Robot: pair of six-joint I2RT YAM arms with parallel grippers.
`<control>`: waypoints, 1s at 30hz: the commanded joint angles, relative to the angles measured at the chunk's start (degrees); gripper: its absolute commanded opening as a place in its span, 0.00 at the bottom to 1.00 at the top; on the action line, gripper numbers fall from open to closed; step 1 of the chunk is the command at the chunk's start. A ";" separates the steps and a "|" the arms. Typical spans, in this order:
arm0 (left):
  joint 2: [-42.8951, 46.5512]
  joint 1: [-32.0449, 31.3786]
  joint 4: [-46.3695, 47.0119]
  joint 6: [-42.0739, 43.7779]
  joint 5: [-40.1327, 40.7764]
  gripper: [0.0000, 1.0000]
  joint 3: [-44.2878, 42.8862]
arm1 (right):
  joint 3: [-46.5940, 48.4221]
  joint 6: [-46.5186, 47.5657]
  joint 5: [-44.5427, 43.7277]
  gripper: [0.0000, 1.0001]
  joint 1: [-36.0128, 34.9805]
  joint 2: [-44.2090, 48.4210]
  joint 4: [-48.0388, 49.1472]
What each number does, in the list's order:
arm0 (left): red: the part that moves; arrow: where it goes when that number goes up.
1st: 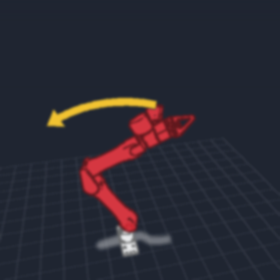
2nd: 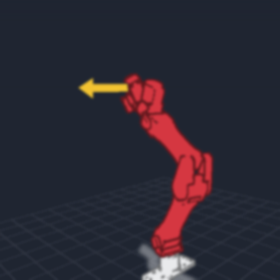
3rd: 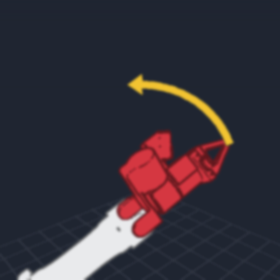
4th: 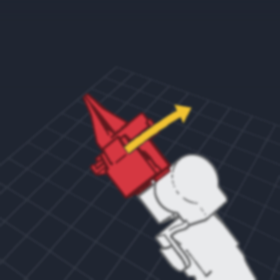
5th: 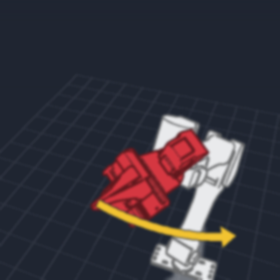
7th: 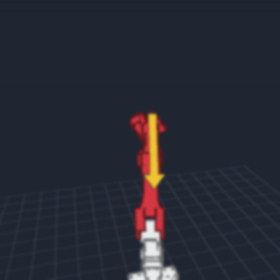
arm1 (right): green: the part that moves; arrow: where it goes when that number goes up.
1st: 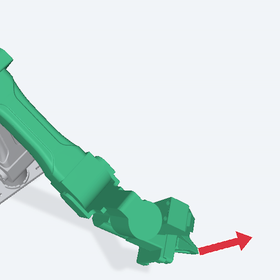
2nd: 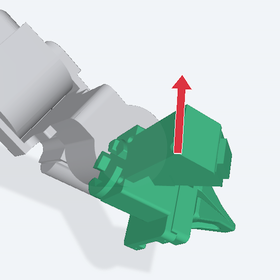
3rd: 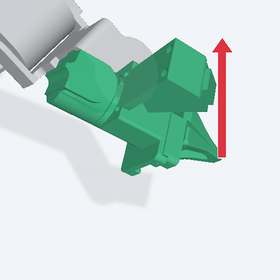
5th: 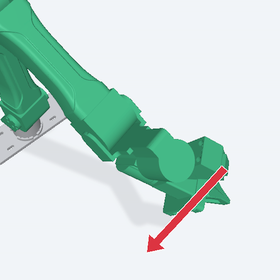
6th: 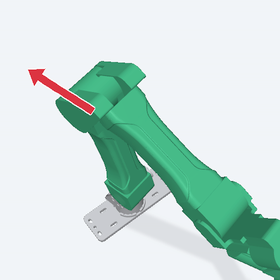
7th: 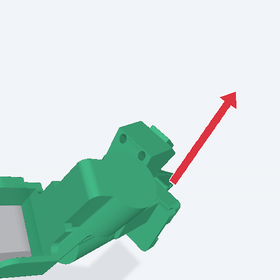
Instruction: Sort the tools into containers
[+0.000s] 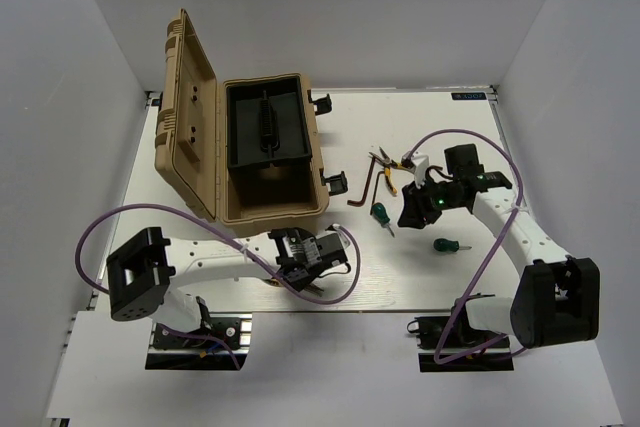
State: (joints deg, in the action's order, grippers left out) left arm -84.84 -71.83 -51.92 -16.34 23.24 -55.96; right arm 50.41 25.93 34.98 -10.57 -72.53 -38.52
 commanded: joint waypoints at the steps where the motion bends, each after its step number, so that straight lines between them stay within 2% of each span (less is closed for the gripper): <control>1: 0.73 0.73 2.44 0.43 -3.81 0.56 0.86 | 0.12 0.17 1.58 0.43 0.81 -0.15 0.55; 10: 0.11 0.73 3.58 -2.64 -5.32 0.56 4.02 | -0.14 0.52 1.93 0.43 1.51 -0.33 0.47; 28: -5.33 3.54 13.59 0.16 -9.27 0.56 7.45 | -0.40 1.05 4.13 0.43 2.83 -0.68 -0.24; 30: -6.03 4.15 14.30 0.69 -10.84 0.48 7.45 | -0.40 0.96 4.57 0.43 3.18 -0.42 -0.41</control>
State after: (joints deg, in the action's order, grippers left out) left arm -88.90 -68.64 -41.28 -16.91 15.05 -49.21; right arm 50.35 26.04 37.56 -7.99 -73.01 -38.68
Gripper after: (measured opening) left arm 0.528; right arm 0.430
